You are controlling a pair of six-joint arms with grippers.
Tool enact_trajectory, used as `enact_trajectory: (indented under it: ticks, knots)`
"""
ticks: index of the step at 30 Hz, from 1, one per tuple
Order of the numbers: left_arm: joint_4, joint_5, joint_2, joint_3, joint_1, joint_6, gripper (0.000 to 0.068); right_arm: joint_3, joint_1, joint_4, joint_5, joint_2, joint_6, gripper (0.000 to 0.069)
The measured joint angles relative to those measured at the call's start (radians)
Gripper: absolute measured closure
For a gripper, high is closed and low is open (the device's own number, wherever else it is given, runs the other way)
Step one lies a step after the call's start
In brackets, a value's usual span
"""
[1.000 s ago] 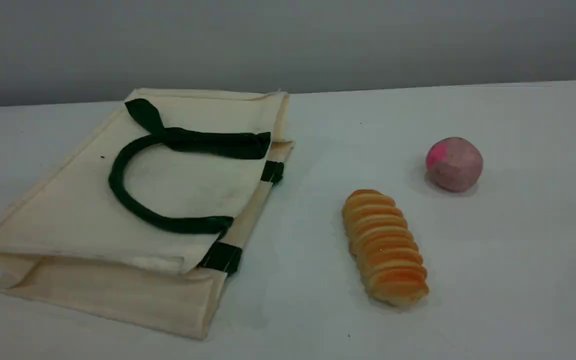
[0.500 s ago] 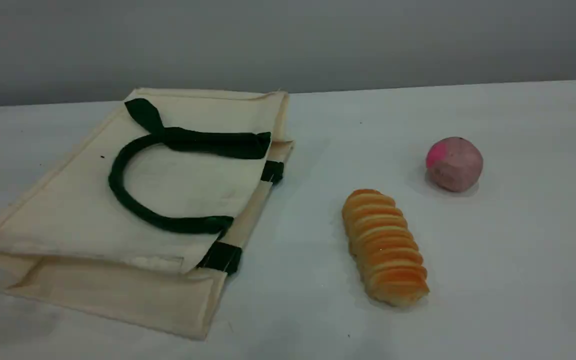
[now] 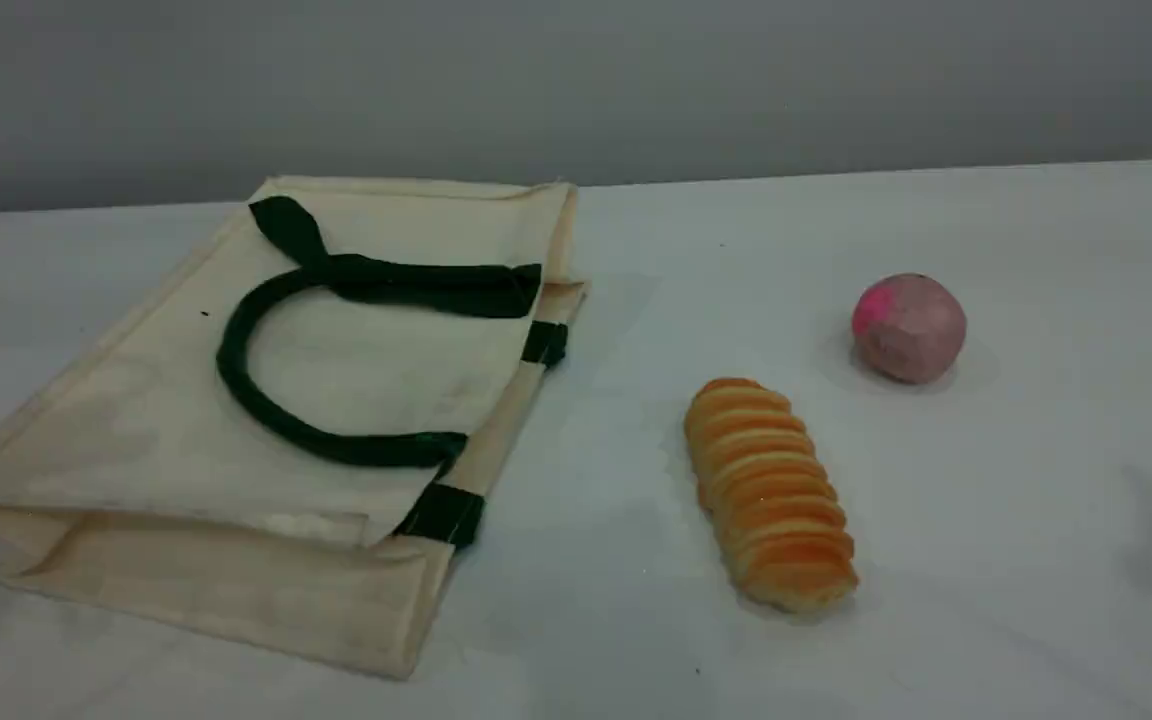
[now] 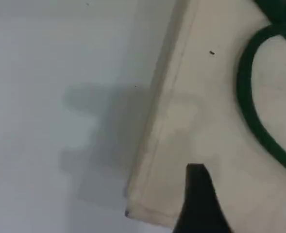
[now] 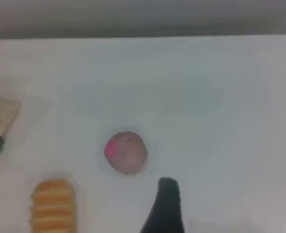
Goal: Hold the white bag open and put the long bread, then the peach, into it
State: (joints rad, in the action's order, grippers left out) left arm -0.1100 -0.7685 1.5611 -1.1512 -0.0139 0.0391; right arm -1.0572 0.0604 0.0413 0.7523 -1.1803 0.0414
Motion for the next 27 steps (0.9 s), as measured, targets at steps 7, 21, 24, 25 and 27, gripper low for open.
enact_trajectory:
  ticks: [7,21,24,25,27]
  knots:
    - [-0.001,0.000,0.133,-0.065,0.004,0.001,0.0260,0.000,0.000,0.000,-0.032,-0.031,0.001,0.0106]
    - [0.003,0.011,0.394,-0.237,0.100,0.005,0.0260,0.000,0.000,0.005,-0.041,-0.031,0.001,0.0106]
    - [0.004,0.010,0.441,-0.274,0.122,0.005,0.0260,0.000,0.000,0.005,-0.041,-0.031,0.001,0.0106]
    - [0.003,0.011,0.454,-0.284,0.130,0.005,0.0260,0.000,0.000,0.005,-0.041,-0.031,0.001,0.0106]
    - [0.003,0.013,0.483,-0.302,0.142,0.005,0.0260,0.000,0.000,0.005,-0.041,-0.031,0.001,0.0106]
